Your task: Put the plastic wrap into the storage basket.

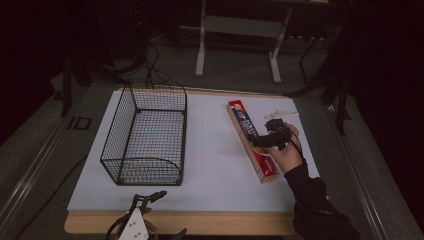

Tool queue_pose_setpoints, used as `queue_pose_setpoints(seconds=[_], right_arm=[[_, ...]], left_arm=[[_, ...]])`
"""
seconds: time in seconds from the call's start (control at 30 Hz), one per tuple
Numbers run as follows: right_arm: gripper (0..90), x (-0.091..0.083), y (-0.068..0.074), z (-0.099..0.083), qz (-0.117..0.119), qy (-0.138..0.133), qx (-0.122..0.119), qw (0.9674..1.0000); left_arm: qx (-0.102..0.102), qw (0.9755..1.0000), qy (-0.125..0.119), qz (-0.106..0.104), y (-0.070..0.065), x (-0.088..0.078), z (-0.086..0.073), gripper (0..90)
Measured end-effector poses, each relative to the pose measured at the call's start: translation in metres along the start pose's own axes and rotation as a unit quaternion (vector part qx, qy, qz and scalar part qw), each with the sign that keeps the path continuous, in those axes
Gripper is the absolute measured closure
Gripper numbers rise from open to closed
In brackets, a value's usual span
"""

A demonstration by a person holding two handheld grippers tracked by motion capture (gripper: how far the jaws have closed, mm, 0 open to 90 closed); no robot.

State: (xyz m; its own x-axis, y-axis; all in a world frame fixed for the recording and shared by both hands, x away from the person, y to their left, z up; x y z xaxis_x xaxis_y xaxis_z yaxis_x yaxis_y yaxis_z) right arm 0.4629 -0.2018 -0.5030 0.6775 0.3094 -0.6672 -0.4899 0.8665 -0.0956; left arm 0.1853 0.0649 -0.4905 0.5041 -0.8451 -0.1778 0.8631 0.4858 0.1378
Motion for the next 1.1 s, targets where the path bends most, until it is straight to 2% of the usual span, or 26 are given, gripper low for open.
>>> queue_pose_setpoints(seconds=[0.43,0.53,0.8,0.97,1.1], right_arm=[[10.5,0.035,-0.003,-0.001,-0.008,0.051,0.002,0.9987],[10.6,0.042,-0.006,-0.003,0.001,0.065,0.014,0.9978],[12.6,0.059,-0.015,-0.011,-0.002,0.1,0.022,0.9948],[13.2,0.07,-0.016,-0.018,0.001,0.126,0.029,0.9915],[15.6,0.078,-0.015,-0.025,-0.003,0.147,0.024,0.9889]], left_arm=[[-0.002,1.0,0.0,-0.001,0.0,0.0,0.0,0.4],[0.0,1.0,0.002,-0.002,0.0,0.0,-0.001,0.4],[0.001,1.0,0.004,-0.003,-0.001,0.001,-0.001,0.4],[0.003,1.0,0.005,-0.003,-0.001,0.001,-0.001,0.4],[0.003,1.0,0.007,-0.003,-0.001,0.001,-0.002,0.4]])
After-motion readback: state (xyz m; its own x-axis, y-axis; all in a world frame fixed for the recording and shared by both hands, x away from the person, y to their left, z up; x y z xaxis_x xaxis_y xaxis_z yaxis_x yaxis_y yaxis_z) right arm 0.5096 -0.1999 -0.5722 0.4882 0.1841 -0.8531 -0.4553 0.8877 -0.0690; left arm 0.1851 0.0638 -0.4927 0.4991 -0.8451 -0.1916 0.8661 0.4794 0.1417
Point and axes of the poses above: each handheld gripper's, and its own axes: x roughly forward along the jaws, z roughly out of its top, y roughly to its left, the point moved 9 cm from there along x, roughly forward along the jaws, and after that the axes turned 7 degrees about -z, right-handed, at the moved point
